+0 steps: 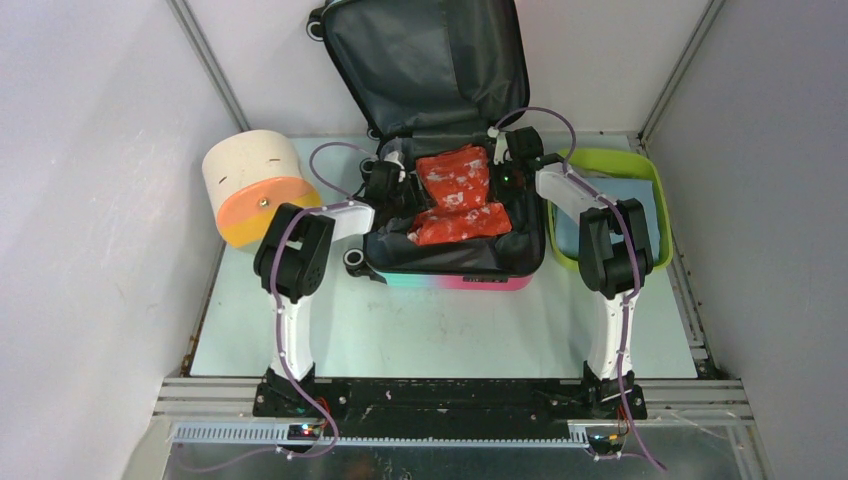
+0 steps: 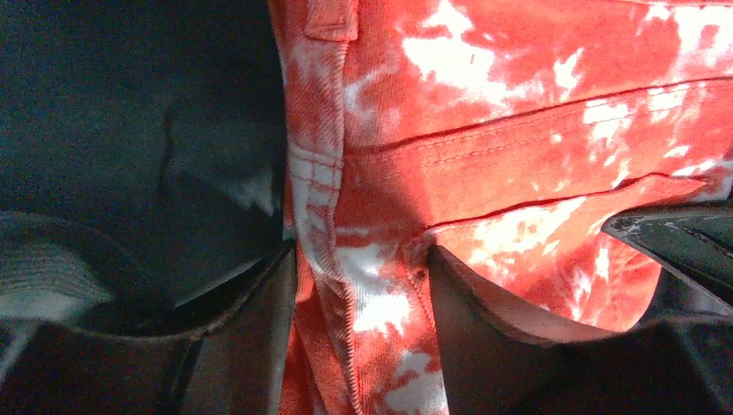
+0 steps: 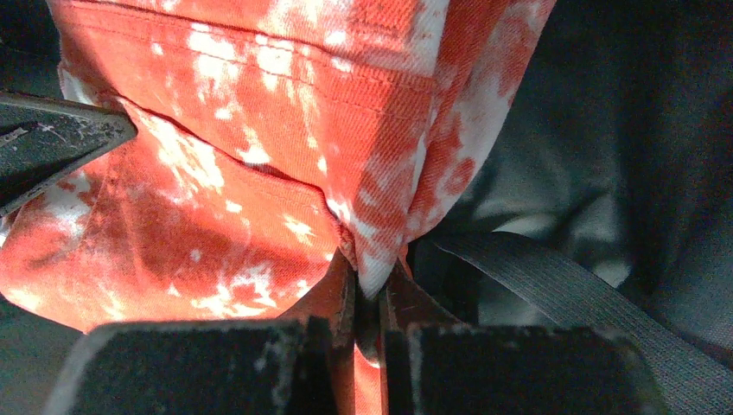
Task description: Open, take out, and arrange the luggage
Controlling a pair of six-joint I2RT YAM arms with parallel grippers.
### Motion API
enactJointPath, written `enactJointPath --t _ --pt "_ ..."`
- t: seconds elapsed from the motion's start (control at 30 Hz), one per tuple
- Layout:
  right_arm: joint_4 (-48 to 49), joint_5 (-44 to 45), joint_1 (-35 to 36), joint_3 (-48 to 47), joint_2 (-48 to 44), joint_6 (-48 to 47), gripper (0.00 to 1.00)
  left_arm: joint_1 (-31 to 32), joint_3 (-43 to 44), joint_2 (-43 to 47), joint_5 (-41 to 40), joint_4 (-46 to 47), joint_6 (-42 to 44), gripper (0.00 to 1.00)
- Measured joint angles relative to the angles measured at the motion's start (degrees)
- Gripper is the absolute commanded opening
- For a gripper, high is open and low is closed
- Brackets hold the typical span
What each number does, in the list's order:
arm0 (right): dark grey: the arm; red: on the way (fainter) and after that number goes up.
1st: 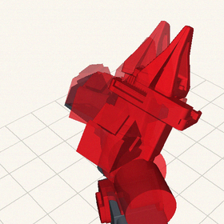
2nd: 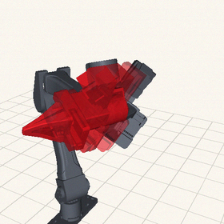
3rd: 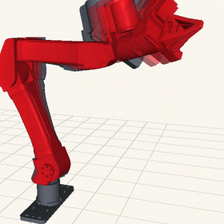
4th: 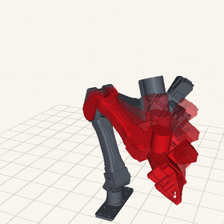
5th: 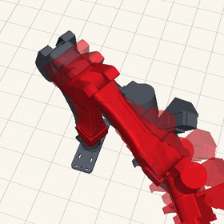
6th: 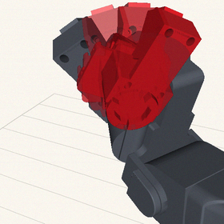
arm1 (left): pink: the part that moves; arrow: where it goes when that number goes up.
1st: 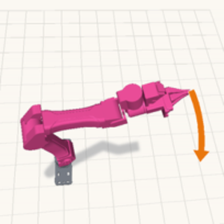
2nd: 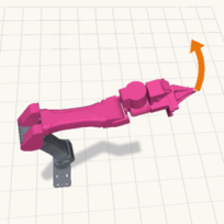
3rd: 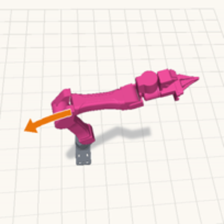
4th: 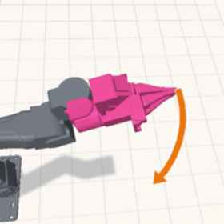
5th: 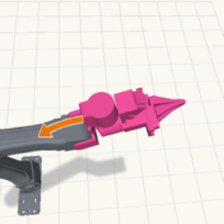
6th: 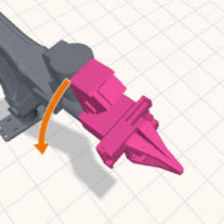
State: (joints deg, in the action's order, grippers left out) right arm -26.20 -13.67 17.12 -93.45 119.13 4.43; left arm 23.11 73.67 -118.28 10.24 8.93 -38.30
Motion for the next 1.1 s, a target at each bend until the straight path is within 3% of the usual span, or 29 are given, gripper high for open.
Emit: enactJointPath --t 0.03,0.13,0.2,0.4,0.67,1.1 --pt "-0.07 0.0 0.02 0.0 0.0 0.02 0.0 0.0 0.0 -0.11 0.33 0.24 -0.35 0.47" --pt "-0.17 0.04 0.02 0.0 0.0 0.0 0.0 0.02 0.04 -0.13 1.55 1.01 -0.87 0.16" --pt "-0.24 0.24 0.09 0.0 0.0 -0.09 0.0 0.02 0.68 -0.13 2.01 0.48 -0.46 0.02" --pt "-0.35 1.6 0.83 -0.11 -0.13 -0.42 0.0 0.39 5.86 0.0 1.51 -7.39 3.1 0.0" --pt "-3.67 3.65 3.32 -0.24 -5.25 -0.98 0.0 2.49 6.32 5.86 -3.89 -16.13 6.84 0.0" --pt "-7.65 9.18 4.76 0.0 -18.51 -1.64 0.0 6.38 7.76 16.24 -8.39 -19.34 7.78 0.0"
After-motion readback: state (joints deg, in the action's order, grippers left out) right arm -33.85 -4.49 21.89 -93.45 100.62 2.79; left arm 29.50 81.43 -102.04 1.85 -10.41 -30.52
